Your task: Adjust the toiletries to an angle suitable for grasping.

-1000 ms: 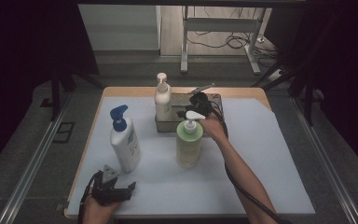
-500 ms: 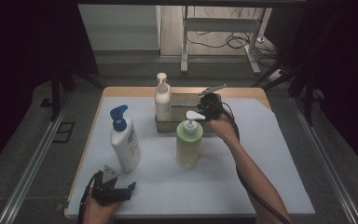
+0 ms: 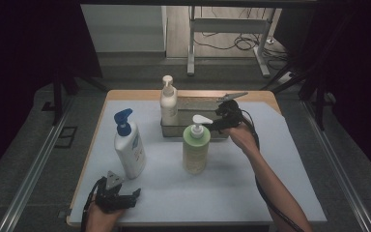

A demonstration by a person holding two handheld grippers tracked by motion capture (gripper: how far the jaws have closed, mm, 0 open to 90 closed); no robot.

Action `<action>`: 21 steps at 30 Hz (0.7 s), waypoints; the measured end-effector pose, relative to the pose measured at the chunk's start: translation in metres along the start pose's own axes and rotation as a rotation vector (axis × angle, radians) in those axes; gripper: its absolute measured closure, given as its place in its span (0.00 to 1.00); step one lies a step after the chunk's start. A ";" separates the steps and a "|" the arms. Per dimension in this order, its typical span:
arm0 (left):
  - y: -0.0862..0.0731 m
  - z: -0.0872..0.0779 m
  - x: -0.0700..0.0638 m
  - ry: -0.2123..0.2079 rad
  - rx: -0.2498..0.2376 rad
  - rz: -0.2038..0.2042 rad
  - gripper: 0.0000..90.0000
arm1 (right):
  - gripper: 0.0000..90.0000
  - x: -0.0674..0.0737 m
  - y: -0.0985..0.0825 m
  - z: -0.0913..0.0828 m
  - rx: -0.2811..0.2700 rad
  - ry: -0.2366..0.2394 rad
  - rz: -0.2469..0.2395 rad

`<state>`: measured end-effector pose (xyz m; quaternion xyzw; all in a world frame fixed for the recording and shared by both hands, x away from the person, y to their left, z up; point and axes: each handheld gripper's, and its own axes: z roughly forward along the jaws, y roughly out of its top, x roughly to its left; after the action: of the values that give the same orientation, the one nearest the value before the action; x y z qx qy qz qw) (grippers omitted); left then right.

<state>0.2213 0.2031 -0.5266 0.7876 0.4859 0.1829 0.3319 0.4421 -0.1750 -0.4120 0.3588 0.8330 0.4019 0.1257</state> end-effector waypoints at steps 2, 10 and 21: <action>0.000 0.000 0.000 0.000 -0.001 0.000 0.12 | 0.17 -0.002 -0.003 -0.003 0.004 -0.003 0.001; 0.000 0.000 0.000 0.001 -0.002 0.000 0.12 | 0.15 -0.006 -0.012 -0.015 0.009 -0.009 0.006; 0.000 0.000 0.000 0.002 -0.003 0.002 0.12 | 0.12 -0.004 -0.030 -0.035 0.012 -0.009 -0.025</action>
<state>0.2210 0.2032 -0.5268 0.7874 0.4851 0.1848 0.3325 0.4127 -0.2103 -0.4129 0.3510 0.8392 0.3937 0.1324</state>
